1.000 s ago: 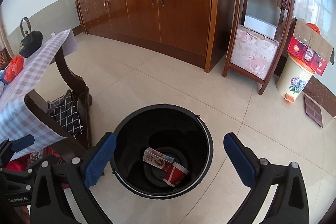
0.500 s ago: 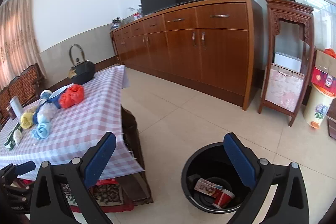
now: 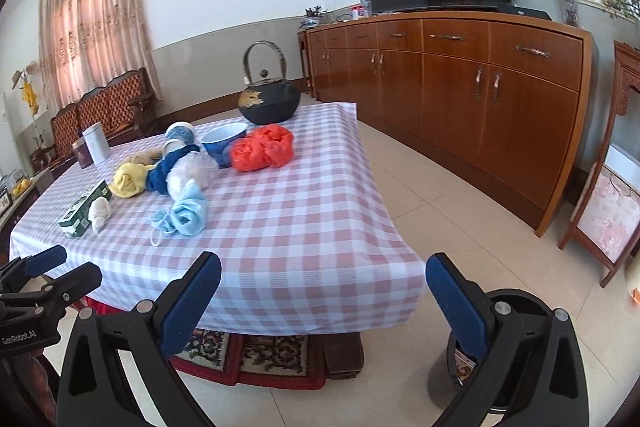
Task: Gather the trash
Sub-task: 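Move both tools back toward the table items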
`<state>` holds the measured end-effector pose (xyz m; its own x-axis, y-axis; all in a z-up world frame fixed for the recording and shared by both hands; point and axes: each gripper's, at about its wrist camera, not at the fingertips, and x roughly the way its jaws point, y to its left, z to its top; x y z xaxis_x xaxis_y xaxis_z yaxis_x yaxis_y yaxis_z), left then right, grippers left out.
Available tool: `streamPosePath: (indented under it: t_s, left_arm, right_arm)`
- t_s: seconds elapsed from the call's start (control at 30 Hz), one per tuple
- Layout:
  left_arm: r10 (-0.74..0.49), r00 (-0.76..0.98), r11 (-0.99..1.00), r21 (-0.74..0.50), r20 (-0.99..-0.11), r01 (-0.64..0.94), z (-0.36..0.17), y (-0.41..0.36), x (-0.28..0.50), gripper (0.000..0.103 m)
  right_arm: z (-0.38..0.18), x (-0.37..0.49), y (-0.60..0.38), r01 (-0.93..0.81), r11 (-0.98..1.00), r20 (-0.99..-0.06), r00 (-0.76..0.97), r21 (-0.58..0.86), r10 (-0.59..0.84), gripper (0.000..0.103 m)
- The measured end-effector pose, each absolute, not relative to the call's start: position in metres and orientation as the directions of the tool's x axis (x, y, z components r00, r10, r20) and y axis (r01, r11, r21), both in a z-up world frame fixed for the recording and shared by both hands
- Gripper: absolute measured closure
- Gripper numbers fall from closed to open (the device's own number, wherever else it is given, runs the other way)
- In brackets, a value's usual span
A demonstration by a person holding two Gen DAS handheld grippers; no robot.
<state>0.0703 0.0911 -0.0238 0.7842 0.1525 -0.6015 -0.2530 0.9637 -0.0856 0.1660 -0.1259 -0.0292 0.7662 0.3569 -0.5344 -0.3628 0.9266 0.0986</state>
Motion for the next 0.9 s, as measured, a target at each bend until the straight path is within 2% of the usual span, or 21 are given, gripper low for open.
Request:
streamPosePath:
  t_s: [0.37, 0.6, 0.9]
  left_arm:
    - [0.282, 0.762, 0.912, -0.083, -0.582, -0.401, -0.028, 0.161, 0.043, 0.008]
    - [0.294, 0.749, 0.9, -0.09, -0.594, -0.426, -0.041, 0.189, 0.051, 0.01]
    - [0.289, 0.718, 0.901, -0.075, -0.633, -0.428, -0.058, 0.218, 0.093, 0.017]
  right_arm:
    - [-0.016, 0.151, -0.036, -0.516, 0.855, -0.511, 0.721, 0.056, 0.469, 0.0]
    - [-0.028, 0.154, 0.009, -0.545, 0.839, -0.542, 0.699, 0.019, 0.466, 0.0]
    - [-0.059, 0.186, 0.052, -0.539, 0.842, -0.612, 0.661, 0.015, 0.434, 0.012]
